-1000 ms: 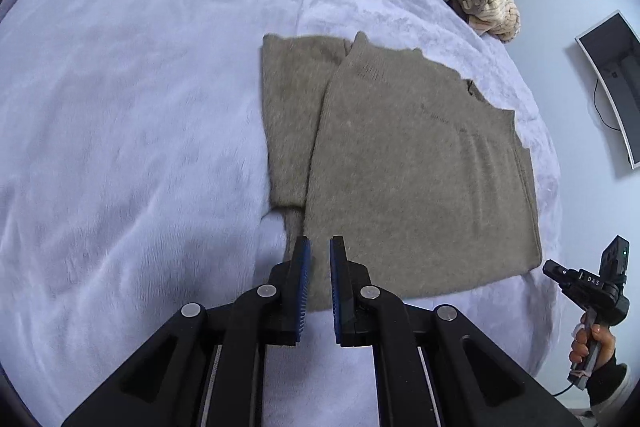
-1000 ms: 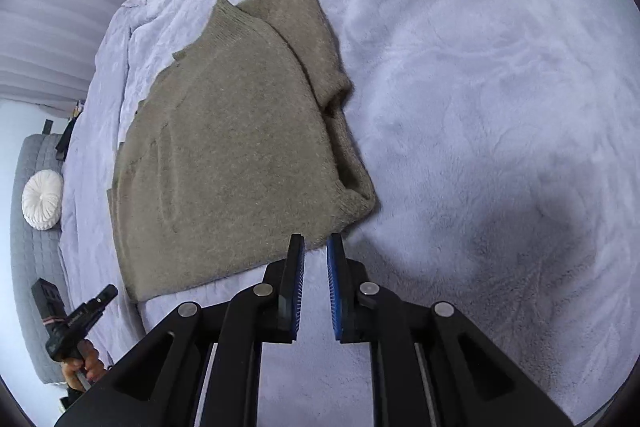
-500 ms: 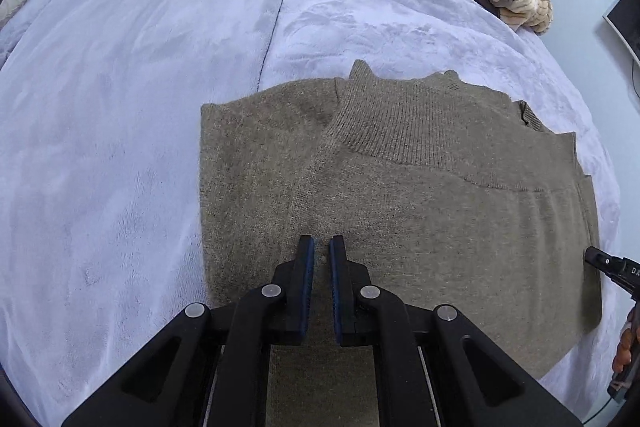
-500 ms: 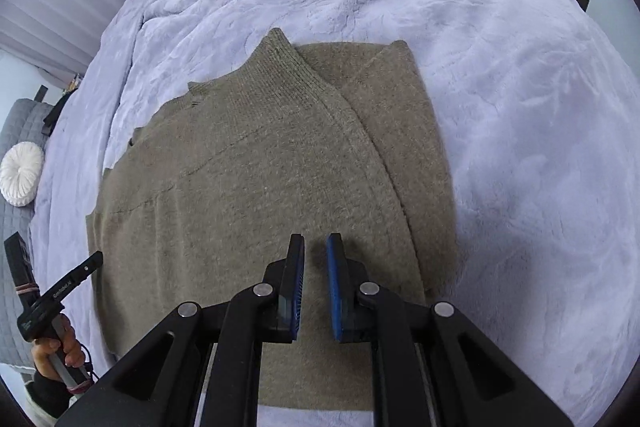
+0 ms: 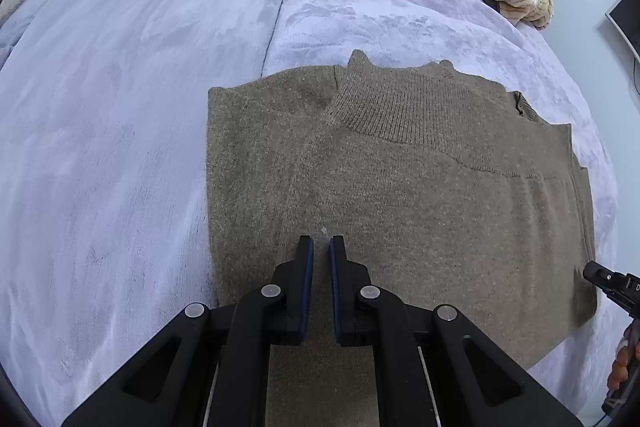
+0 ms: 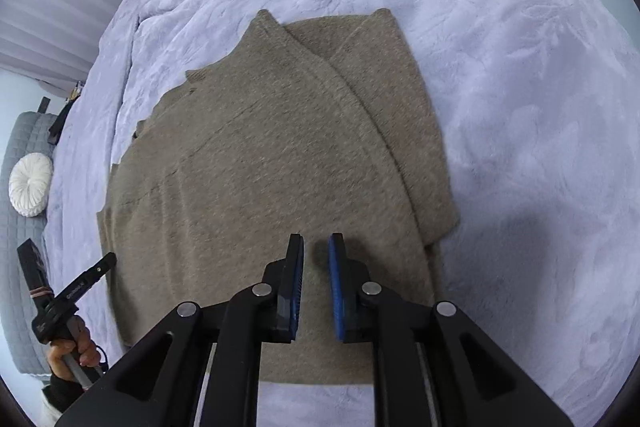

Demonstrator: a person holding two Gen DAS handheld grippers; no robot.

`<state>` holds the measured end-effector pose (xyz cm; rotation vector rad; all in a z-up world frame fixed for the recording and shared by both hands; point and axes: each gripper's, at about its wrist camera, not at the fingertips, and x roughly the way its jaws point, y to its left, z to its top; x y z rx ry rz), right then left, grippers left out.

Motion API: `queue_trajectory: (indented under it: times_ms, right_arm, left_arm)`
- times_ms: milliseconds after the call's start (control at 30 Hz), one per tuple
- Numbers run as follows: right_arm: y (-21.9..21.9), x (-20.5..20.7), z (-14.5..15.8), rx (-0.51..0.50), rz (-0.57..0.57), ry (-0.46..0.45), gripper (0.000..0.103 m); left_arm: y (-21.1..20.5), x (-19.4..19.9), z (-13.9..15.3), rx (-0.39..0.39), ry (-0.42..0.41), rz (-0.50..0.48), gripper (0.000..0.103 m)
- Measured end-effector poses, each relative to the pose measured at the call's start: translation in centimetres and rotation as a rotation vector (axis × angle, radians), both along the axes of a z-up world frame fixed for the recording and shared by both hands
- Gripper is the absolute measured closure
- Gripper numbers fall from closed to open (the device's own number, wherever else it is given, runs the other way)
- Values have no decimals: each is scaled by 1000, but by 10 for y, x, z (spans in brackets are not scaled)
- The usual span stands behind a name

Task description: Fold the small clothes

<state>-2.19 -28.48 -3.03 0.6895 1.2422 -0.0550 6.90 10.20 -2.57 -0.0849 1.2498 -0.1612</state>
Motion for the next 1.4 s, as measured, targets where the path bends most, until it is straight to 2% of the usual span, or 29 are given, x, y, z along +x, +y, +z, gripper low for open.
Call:
queue_trajectory:
  times_ms: [133, 333, 433, 467, 500, 533, 567, 633, 867, 933, 1000, 1067, 1133, 1167, 1233, 1400]
  right_arm:
    - [23, -13, 4, 34, 14, 4, 64]
    - [56, -29, 1, 68, 43, 22, 61]
    - [72, -35, 0, 87, 46, 31, 54]
    - [78, -37, 0, 93, 47, 33, 52]
    - [84, -39, 0, 100, 51, 33, 51]
    - [89, -41, 0, 104, 56, 33, 50]
    - [94, -42, 0, 106, 60, 33, 50]
    - [106, -44, 0, 112, 71, 35, 48]
    - [137, -46, -2, 141, 74, 50, 46]
    - [145, -47, -2, 140, 79, 54, 38]
    - [154, -46, -2, 140, 76, 56, 21]
    - [162, -47, -1, 152, 62, 41, 19]
    - [168, -48, 4, 157, 52, -14, 16]
    - [173, -48, 8, 154, 57, -42, 10]
    - [183, -47, 10, 156, 91, -40, 0]
    - [202, -46, 4, 219, 87, 24, 0]
  left_arm:
    - [3, -12, 1, -6, 21, 7, 93]
    - [7, -32, 4, -3, 54, 7, 93]
    - [10, -39, 6, 0, 66, 9, 93]
    - [12, -42, 6, -3, 70, 9, 78]
    - [14, -45, 7, -9, 73, 9, 57]
    - [17, -48, 9, 4, 70, 19, 14]
    - [20, -52, 13, 23, 44, 34, 5]
    - [24, -57, 18, 19, 24, 16, 5]
    - [47, -67, 14, 21, 71, 38, 4]
    - [52, -70, 13, 16, 73, 42, 4]
    - [58, -72, 12, 11, 72, 49, 1]
    - [60, -72, 12, 7, 77, 45, 1]
    - [61, -72, 11, 8, 82, 36, 1]
    - [61, -72, 11, 12, 82, 28, 1]
    - [64, -72, 11, 17, 84, 25, 1]
    - [73, -71, -2, -32, 135, 26, 1]
